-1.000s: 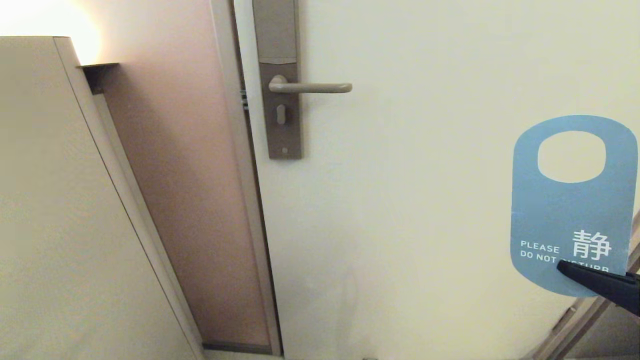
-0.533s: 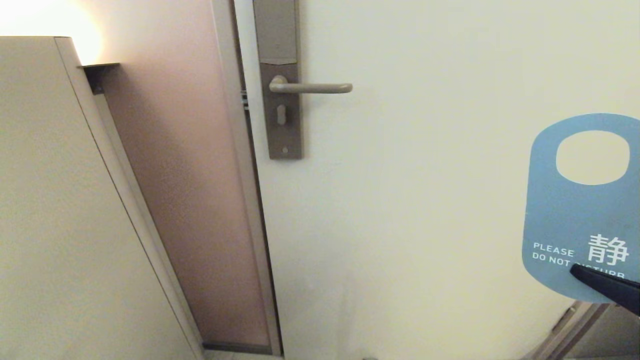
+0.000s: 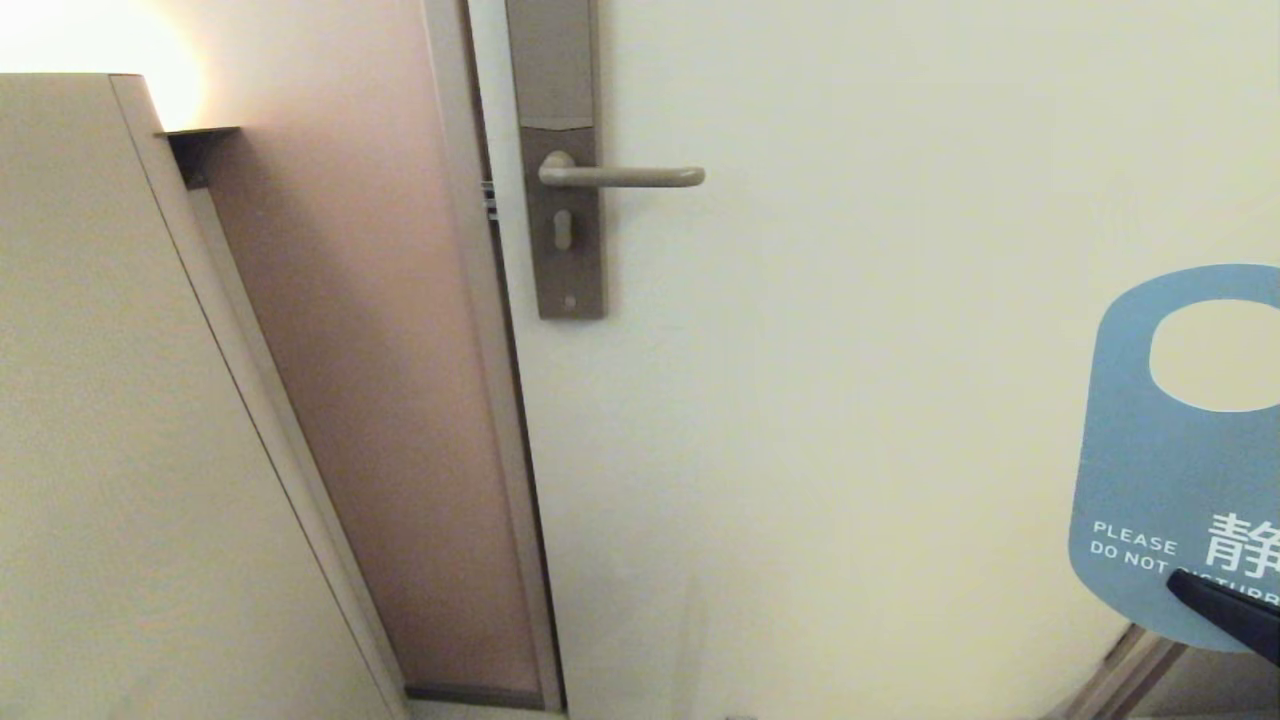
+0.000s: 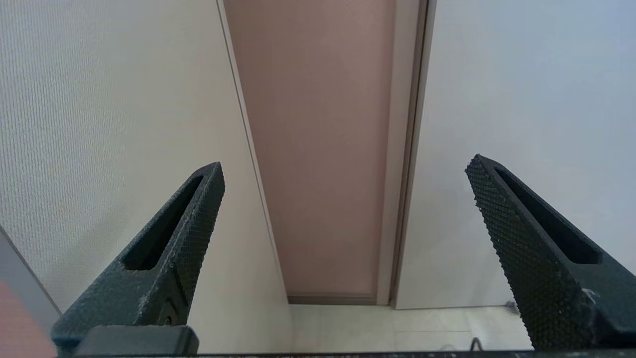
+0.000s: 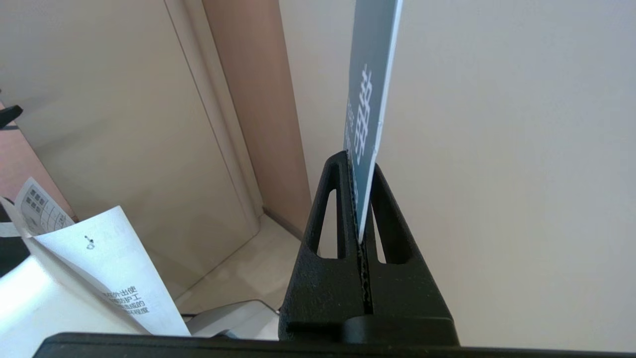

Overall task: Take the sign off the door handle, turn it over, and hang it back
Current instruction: Hang the sign back with the other side facing out

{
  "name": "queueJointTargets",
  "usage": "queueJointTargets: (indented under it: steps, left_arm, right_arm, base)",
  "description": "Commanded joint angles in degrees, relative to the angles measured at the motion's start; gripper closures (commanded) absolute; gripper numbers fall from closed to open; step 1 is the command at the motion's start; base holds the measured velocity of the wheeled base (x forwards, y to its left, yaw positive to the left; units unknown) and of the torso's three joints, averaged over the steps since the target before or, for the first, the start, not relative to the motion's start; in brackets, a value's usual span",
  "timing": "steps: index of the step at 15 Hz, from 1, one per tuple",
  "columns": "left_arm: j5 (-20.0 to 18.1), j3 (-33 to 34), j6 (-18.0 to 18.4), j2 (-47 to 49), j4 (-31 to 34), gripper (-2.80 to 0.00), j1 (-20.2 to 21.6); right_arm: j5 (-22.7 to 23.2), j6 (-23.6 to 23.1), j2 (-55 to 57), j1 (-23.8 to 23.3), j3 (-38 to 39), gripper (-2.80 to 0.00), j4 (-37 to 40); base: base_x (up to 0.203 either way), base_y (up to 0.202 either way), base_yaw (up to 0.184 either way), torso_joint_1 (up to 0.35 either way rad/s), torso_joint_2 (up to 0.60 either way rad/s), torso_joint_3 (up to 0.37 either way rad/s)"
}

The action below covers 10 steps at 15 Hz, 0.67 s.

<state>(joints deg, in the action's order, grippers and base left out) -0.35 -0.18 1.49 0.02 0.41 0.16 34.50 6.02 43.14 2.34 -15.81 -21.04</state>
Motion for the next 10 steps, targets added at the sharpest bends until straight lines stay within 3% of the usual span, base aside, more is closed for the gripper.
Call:
queueJointTargets:
  steps: [1,10]
  left_arm:
    - [0.00,0.01,-0.56,-0.02,-0.06,-2.80,0.02]
    - [0.00,0.01,-1.13,-0.02,-0.06,-2.80,0.02]
  right_arm:
    - [0.22,0.04,-0.41,0.03,-0.10,0.00,-0.14]
    - [0.22,0.13,4.58,0.03,-0.45,0.00,-7.04]
  base:
    - [0.000,0.000,0.000,0.000,0.00,0.000]
    - [0.000,0.000,0.000,0.000,0.00,0.000]
